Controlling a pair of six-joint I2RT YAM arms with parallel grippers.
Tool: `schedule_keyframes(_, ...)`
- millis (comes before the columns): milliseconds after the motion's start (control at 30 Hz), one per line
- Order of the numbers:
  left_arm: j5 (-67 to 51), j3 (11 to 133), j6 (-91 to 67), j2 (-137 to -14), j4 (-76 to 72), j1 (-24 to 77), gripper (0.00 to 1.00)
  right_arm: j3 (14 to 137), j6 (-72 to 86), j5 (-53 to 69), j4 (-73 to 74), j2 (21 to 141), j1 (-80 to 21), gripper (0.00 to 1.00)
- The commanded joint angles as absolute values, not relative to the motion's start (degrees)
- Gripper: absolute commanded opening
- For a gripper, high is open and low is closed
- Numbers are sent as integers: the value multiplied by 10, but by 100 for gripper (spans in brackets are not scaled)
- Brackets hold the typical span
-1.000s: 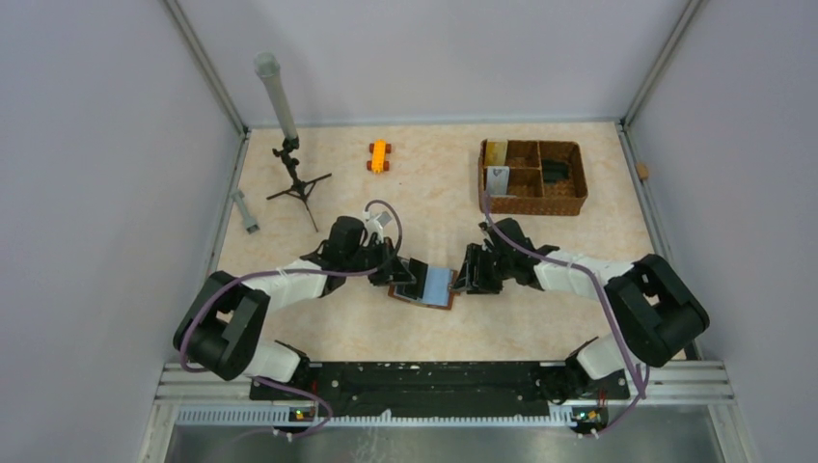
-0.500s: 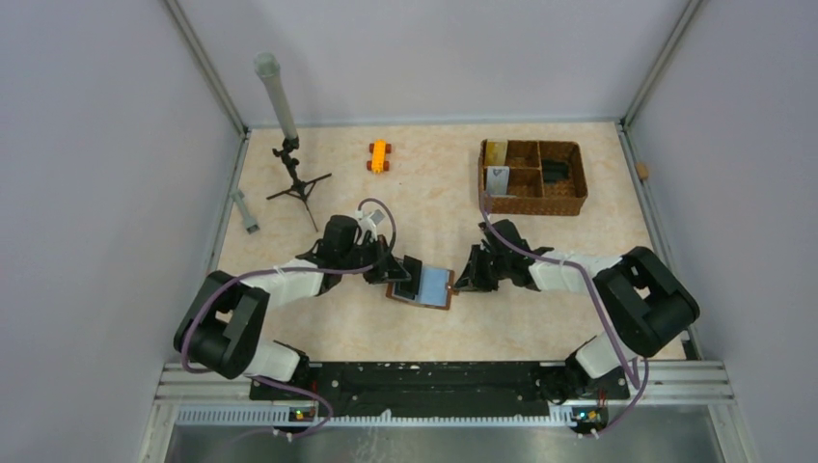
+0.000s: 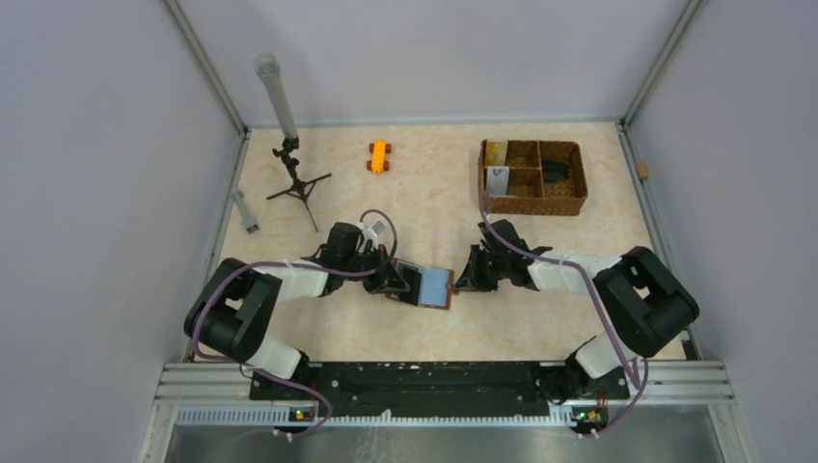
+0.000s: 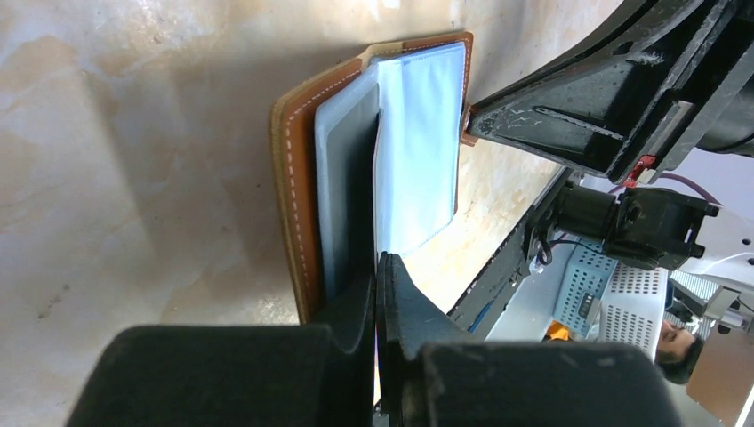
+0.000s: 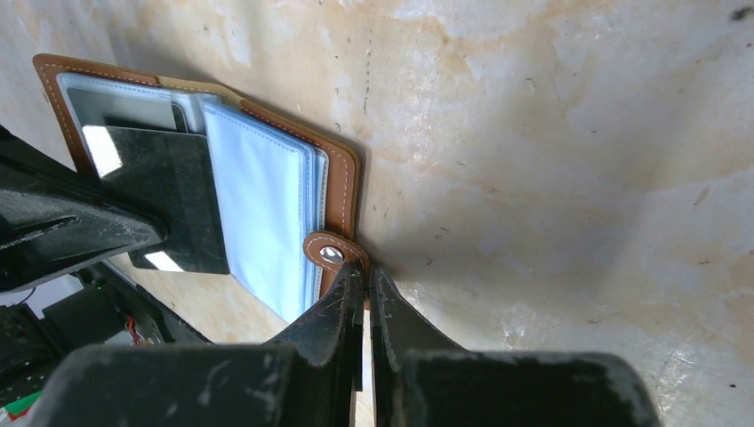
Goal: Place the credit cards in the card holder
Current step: Insert the credit card into the card holder.
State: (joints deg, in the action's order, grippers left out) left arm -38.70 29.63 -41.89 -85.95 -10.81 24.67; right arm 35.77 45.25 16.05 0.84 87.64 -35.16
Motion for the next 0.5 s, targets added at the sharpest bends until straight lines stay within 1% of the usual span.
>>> schedule_keyframes(0, -396, 287, -437, -871, -157, 243, 0, 366, 444, 108, 46, 894, -361, 0)
schedule_keyframes(167, -407, 278, -463, -883, -196, 243, 0, 369, 443, 104, 49, 897, -365, 0)
schedule_keyframes(467, -399, 266, -471, -897, -220, 240, 0, 376, 443, 101, 52, 903, -371, 0)
